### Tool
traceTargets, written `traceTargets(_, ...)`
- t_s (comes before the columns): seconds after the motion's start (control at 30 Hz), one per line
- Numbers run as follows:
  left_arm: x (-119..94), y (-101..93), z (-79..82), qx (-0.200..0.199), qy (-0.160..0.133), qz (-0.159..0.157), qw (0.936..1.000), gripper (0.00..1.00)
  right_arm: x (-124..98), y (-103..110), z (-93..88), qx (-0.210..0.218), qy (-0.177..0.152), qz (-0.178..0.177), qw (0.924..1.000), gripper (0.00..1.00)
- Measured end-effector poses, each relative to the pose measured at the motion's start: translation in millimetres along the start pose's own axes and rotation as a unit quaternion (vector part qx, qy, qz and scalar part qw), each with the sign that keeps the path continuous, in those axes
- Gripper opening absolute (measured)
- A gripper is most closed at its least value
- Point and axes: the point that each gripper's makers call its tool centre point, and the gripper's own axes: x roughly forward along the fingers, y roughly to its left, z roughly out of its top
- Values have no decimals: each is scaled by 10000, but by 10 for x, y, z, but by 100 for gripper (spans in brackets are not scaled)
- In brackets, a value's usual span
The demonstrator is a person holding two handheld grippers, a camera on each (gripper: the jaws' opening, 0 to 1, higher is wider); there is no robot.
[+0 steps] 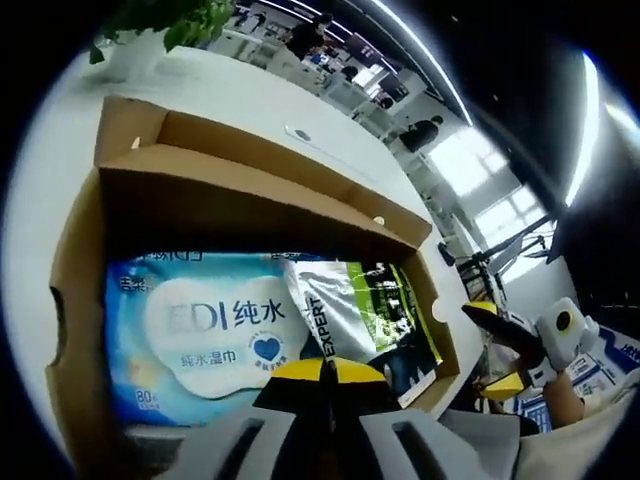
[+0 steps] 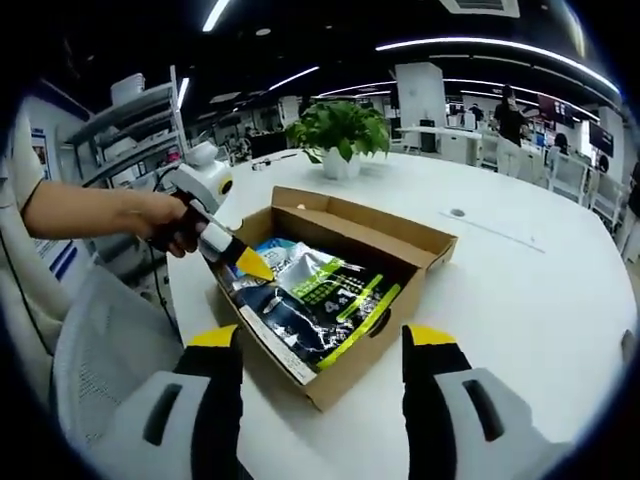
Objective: Operate the shoe box by opening the lid, removing the specified soft item, and placing it in the target area until the item is outside and the box remains undamaged.
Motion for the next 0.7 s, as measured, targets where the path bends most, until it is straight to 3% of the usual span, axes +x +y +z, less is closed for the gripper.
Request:
traceTargets(0.33,-126,20,37,-45,-146,5,9999,0,136,97,15,65,68,189,9998,54)
traceTargets(0.7,-254,120,78,-91,-281,62,9995,0,316,152,-31,506,389,318,9975,45)
